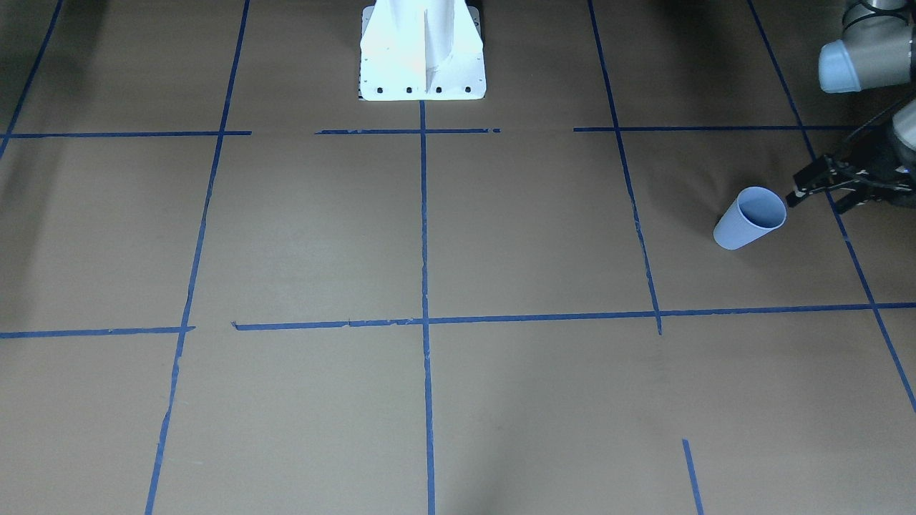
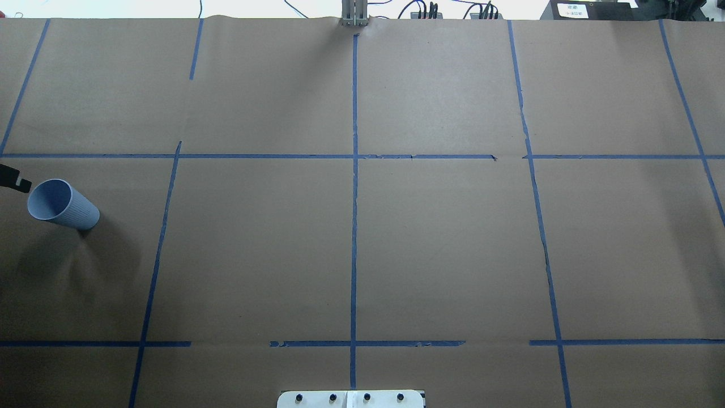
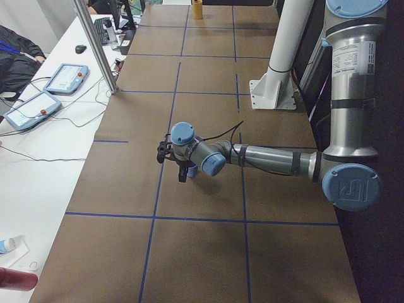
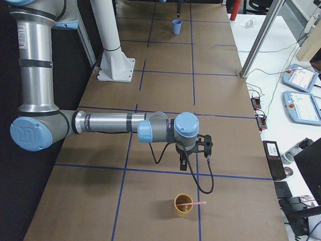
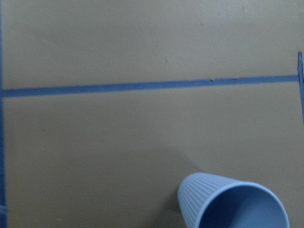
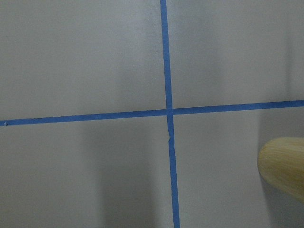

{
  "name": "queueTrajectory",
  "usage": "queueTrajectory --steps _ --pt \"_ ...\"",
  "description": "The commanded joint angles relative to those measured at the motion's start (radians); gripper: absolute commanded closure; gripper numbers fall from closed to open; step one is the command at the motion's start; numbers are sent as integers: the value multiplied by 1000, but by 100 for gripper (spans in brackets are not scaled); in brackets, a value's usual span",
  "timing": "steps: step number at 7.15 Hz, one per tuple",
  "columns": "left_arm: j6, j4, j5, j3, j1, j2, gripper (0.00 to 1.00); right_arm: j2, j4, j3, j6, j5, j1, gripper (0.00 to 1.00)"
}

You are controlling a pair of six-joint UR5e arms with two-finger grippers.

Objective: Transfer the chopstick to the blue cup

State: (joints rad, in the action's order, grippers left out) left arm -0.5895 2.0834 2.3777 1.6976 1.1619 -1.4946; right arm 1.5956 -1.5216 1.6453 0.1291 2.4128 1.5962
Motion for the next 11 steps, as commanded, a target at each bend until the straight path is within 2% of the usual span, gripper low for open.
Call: queueTrajectory --steps 1,2,3,4,5,6,8,9,10,11 --pt "-7 9 -2 -30 -54 -4 0 1 0 -5 0 0 1 0" --pt "-7 11 0 -54 -77 -9 0 1 0 -4 1 3 1 0" --pt "-7 11 0 -55 -83 -9 7 1 0 -4 3 2 1 0" --pt "-13 11 0 -52 -84 -9 73 1 0 -4 3 2 1 0" --pt "-18 9 0 -46 -84 -12 96 0 0 1 3 3 2 0" --pt "-38 6 0 -39 -84 -13 100 0 0 1 3 5 2 0" --pt "-128 -6 5 -17 -80 -45 100 0 0 5 1 6 13 0" --pt "-151 -99 14 72 -76 -53 100 -3 0 4 1 6 21 0" --pt "-151 -364 24 246 -74 -94 100 -3 0 4 1 8 24 0" --pt "-153 -643 12 361 -76 -219 100 -3 0 4 1 8 24 0"
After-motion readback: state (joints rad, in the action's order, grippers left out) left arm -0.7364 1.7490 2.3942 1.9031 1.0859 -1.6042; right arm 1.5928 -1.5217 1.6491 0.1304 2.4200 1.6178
